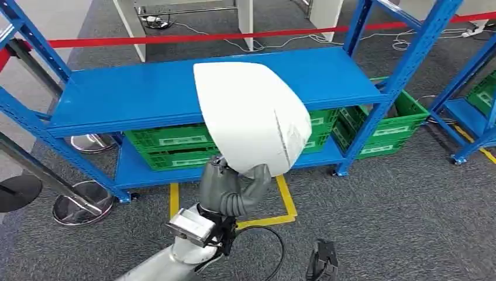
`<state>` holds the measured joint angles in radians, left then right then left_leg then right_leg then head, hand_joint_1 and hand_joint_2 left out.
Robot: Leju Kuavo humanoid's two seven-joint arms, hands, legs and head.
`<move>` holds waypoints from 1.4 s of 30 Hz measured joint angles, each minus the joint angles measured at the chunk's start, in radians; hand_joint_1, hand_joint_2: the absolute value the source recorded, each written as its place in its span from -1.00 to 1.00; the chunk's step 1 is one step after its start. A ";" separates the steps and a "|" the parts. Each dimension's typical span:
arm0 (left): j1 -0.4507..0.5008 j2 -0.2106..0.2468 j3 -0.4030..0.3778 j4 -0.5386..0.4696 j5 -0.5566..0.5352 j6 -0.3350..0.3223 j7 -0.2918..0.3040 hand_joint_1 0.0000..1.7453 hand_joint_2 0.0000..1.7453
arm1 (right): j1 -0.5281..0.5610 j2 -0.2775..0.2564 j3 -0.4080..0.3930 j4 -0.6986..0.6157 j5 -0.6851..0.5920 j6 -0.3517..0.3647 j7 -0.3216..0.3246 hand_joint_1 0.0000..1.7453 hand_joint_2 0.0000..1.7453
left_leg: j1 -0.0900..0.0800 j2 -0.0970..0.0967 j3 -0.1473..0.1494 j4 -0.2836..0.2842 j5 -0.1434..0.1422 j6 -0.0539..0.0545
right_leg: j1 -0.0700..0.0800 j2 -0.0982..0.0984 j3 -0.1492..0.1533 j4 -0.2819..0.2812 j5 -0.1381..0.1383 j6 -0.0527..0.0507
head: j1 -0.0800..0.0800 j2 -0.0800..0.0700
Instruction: Take the parts from the cabinet and place them on the table.
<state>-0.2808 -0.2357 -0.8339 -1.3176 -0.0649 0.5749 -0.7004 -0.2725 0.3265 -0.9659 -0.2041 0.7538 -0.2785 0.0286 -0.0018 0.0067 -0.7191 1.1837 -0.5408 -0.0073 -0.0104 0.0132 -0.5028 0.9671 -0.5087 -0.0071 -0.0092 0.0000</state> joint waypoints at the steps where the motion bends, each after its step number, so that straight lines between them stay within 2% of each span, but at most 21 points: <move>1: 0.004 0.002 0.002 0.000 -0.002 0.006 0.000 1.00 1.00 | 0.001 -0.001 0.000 0.000 0.002 0.000 0.001 -1.00 -1.00 | 0.000 0.000 -0.018 0.074 -0.031 -0.001 | 0.001 0.005 -0.014 0.001 0.010 0.000 | 0.000 0.000; 3: 0.014 0.006 0.009 0.000 -0.005 0.011 0.000 1.00 1.00 | 0.007 -0.004 0.002 0.000 0.010 0.002 0.005 -1.00 -1.00 | 0.000 -0.001 -0.009 0.126 -0.009 0.001 | 0.002 0.022 -0.040 0.004 0.031 0.002 | 0.000 0.000; 5: 0.017 0.006 0.017 0.000 0.002 0.000 0.000 1.00 1.00 | 0.012 -0.006 0.008 0.000 0.017 0.003 0.010 -1.00 -1.00 | 0.000 -0.012 0.086 -0.011 0.045 0.012 | 0.004 0.041 -0.060 0.007 0.046 0.005 | 0.000 0.000; 7: 0.020 0.006 0.025 0.000 0.003 -0.005 0.000 1.00 1.00 | 0.012 -0.004 0.016 0.000 0.019 0.004 0.014 -1.00 -1.00 | 0.000 -0.082 0.189 -0.177 0.053 0.036 | 0.004 0.058 -0.074 0.010 0.056 0.010 | 0.002 0.000; 9: 0.025 0.006 0.032 0.000 0.003 -0.007 0.000 1.00 1.00 | 0.010 -0.005 0.018 -0.001 0.019 0.005 0.016 -1.00 -1.00 | 0.000 -0.077 0.197 -0.197 0.056 0.029 | 0.001 0.078 -0.084 0.012 0.068 0.024 | -0.004 0.000; 12: 0.026 0.005 0.035 0.000 0.003 -0.008 0.000 1.00 1.00 | 0.014 -0.008 0.020 -0.004 0.019 0.004 0.017 -1.00 -1.00 | 0.013 -0.038 0.198 -0.216 0.071 0.041 | -0.002 0.097 -0.096 0.016 0.072 0.040 | -0.003 0.000; 14: 0.027 0.005 0.037 0.000 0.003 -0.008 0.000 1.00 1.00 | 0.015 -0.008 0.022 -0.004 0.021 0.004 0.017 -1.00 -1.00 | 0.007 -0.015 0.190 -0.217 0.079 0.049 | 0.002 0.016 -0.146 0.101 0.004 0.049 | 0.010 0.000; 17: 0.034 0.006 0.044 0.000 0.003 -0.008 0.000 1.00 1.00 | 0.015 -0.009 0.023 -0.005 0.022 0.004 0.017 -1.00 -1.00 | 0.006 0.030 0.173 -0.215 0.086 0.049 | -0.003 -0.007 -0.242 0.324 -0.089 0.062 | 0.011 0.000; 18: 0.035 0.006 0.045 0.000 0.003 -0.008 0.000 1.00 1.00 | 0.017 -0.010 0.023 -0.005 0.022 0.003 0.017 -1.00 -1.00 | 0.007 0.044 0.169 -0.213 0.087 0.046 | -0.004 -0.010 -0.240 0.326 -0.079 0.065 | 0.011 0.000; 21: 0.038 0.006 0.052 0.000 0.003 -0.013 0.000 1.00 1.00 | 0.020 -0.011 0.024 -0.006 0.027 -0.003 0.020 -1.00 -1.00 | 0.009 0.082 0.166 -0.205 0.085 0.040 | -0.007 -0.044 -0.100 0.103 0.028 0.068 | 0.011 0.000; 22: 0.038 0.006 0.055 0.000 0.002 -0.013 0.000 1.00 1.00 | 0.018 -0.010 0.026 -0.006 0.031 -0.007 0.023 -1.00 -1.00 | 0.004 0.090 0.166 -0.198 0.082 0.032 | -0.005 -0.104 -0.061 0.028 0.027 0.071 | 0.011 0.000; 23: 0.040 0.006 0.059 -0.001 0.000 -0.013 0.000 1.00 1.00 | 0.016 -0.010 0.031 -0.006 0.034 -0.011 0.026 -1.00 -1.00 | -0.006 0.099 0.160 -0.186 0.076 0.023 | 0.001 -0.113 -0.050 0.019 0.025 0.053 | 0.016 0.000; 27: 0.050 0.006 0.076 -0.003 -0.008 -0.022 0.000 1.00 1.00 | 0.019 -0.010 0.039 -0.007 0.022 -0.045 0.054 -1.00 -1.00 | -0.003 0.131 0.157 -0.180 0.072 0.008 | 0.000 -0.059 -0.067 0.030 0.034 0.022 | 0.009 0.000; 29: 0.057 0.009 0.084 -0.006 -0.016 -0.022 0.000 1.00 1.00 | 0.016 -0.006 0.037 -0.007 0.000 -0.066 0.056 -1.00 -1.00 | 0.006 0.038 0.130 -0.100 0.006 -0.002 | -0.001 -0.035 -0.073 0.030 0.041 0.010 | 0.005 0.000; 32: 0.131 0.030 0.136 -0.060 -0.119 0.081 -0.002 1.00 1.00 | 0.058 -0.010 0.061 -0.007 0.061 -0.058 0.065 -1.00 -1.00 | 0.005 0.003 0.040 0.118 -0.090 -0.001 | 0.004 0.014 -0.080 0.030 0.045 0.002 | 0.003 0.000; 34: 0.202 0.048 0.191 -0.129 -0.127 0.118 -0.001 1.00 1.00 | 0.124 -0.024 0.073 -0.007 0.050 -0.050 -0.051 -1.00 -1.00 | 0.003 -0.004 0.051 0.100 -0.059 0.011 | 0.009 0.042 -0.078 0.030 0.045 0.002 | 0.003 0.000; 36: 0.253 0.056 0.238 -0.183 -0.130 0.123 -0.001 1.00 1.00 | 0.180 -0.035 0.069 -0.008 0.013 -0.052 -0.177 -1.00 -1.00 | -0.002 -0.027 0.125 -0.068 0.036 0.037 | 0.019 0.070 -0.079 0.030 0.047 0.000 | 0.003 0.000; 37: 0.264 0.056 0.251 -0.201 -0.138 0.122 -0.001 1.00 1.00 | 0.189 -0.037 0.067 -0.008 0.005 -0.050 -0.222 -1.00 -1.00 | -0.006 -0.079 0.156 -0.142 0.065 0.055 | 0.013 0.077 -0.082 0.030 0.049 -0.001 | 0.006 0.000; 38: 0.276 0.056 0.263 -0.212 -0.145 0.122 -0.002 1.00 1.00 | 0.188 -0.038 0.066 -0.008 0.001 -0.045 -0.263 -1.00 -1.00 | 0.000 -0.126 0.162 -0.158 0.056 0.069 | 0.021 0.086 -0.089 0.034 0.051 0.004 | 0.016 0.000; 40: 0.298 0.054 0.287 -0.219 -0.147 0.118 -0.001 1.00 1.00 | 0.181 -0.051 0.065 -0.010 -0.004 -0.040 -0.327 -1.00 -1.00 | -0.010 -0.107 0.166 -0.174 0.057 0.062 | 0.003 0.115 -0.101 0.035 0.057 0.015 | 0.006 0.000; 42: 0.305 0.046 0.304 -0.220 -0.147 0.116 -0.001 1.00 1.00 | 0.182 -0.058 0.063 -0.010 -0.005 -0.046 -0.349 -1.00 -1.00 | -0.002 -0.078 0.171 -0.193 0.067 0.054 | 0.008 0.145 -0.114 0.028 0.065 0.033 | 0.006 0.000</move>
<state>0.0244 -0.1896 -0.5295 -1.5377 -0.2117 0.6912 -0.7015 -0.0900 0.2686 -0.9025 -0.2144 0.7485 -0.3242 -0.3200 -0.0035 -0.0714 -0.5477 0.9904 -0.4742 0.0469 -0.0028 0.1581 -0.6165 0.9954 -0.4440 0.0258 -0.0030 0.0000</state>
